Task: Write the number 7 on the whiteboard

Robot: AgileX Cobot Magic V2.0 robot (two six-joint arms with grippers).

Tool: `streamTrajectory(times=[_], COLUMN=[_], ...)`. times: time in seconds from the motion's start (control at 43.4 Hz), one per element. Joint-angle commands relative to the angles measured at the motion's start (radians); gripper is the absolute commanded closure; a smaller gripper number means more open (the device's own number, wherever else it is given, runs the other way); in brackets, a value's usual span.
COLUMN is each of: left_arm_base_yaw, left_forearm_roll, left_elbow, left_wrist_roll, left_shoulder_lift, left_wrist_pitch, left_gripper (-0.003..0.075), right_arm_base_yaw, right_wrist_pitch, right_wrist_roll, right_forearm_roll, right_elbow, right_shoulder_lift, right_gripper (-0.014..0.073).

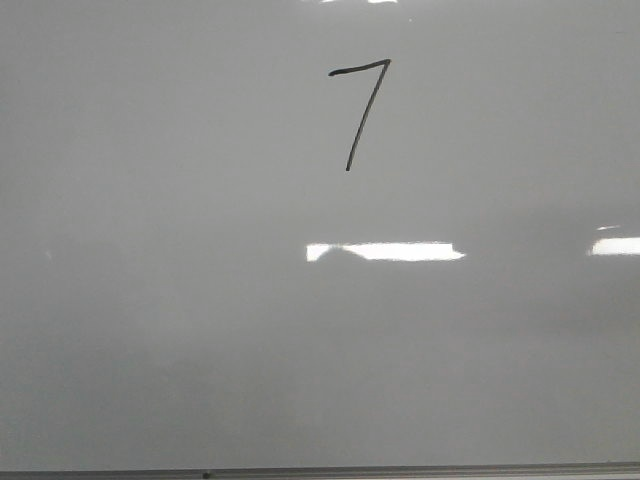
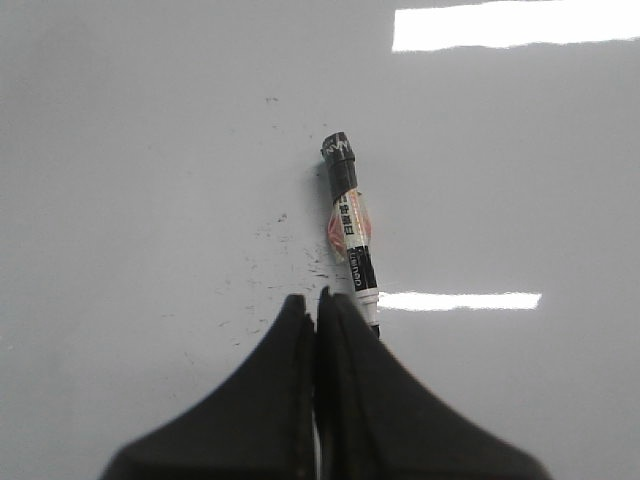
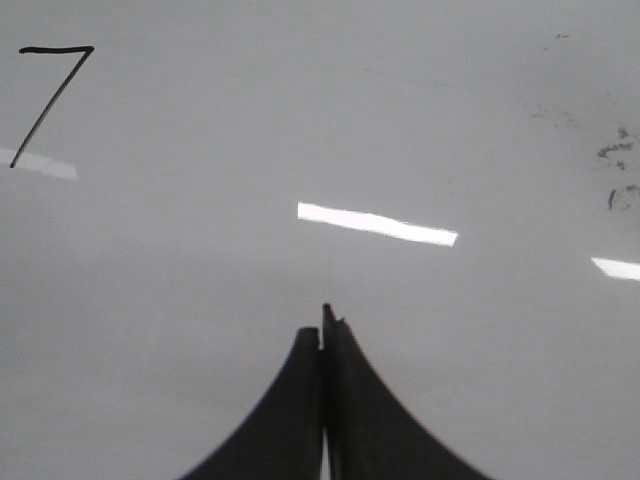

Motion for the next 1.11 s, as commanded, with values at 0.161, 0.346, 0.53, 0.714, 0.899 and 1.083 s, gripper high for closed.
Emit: streamTrajectory(times=[0.161, 0.346, 0.53, 0.714, 0.899, 1.083], left_arm_base_yaw=[-0.008, -0.008, -0.008, -0.008, -0.008, -0.008], left_forearm_roll=[-0.008, -0.008, -0.008, -0.008, -0.008, -0.008], left_elbow=[0.014, 0.014, 0.014, 0.014, 0.014, 0.014], left_wrist_roll=[-0.002, -0.002, -0.002, -0.002, -0.002, -0.002], left_shoulder_lift=[-0.012, -0.012, -0.012, -0.012, -0.012, -0.012], left_wrist_pitch=[-0.076, -0.076, -0.076, -0.076, -0.076, -0.076], left_gripper=[0.0741, 0.0741, 0.0741, 0.0741, 0.0741, 0.0741], right_arm_base_yaw=[-0.033, -0.05, -0.05, -0.05, -0.049, -0.049], right_wrist_pitch=[-0.269, -0.259, -0.26, -0.306, -0.323, -0.325], right_wrist_roll=[-0.009, -0.009, -0.009, 0.077, 0.197, 0.205], right_forearm_roll=[0.001, 0.001, 0.001, 0.001, -0.037, -0.037], right_elbow=[0.116, 0.114, 0.114, 0.115, 0.115, 0.115], right_shoulder_lift=[-0.033, -0.033, -0.033, -0.033, -0.034, -0.034], right_gripper=[0.0712, 0.0712, 0.0712, 0.0712, 0.0712, 0.0712])
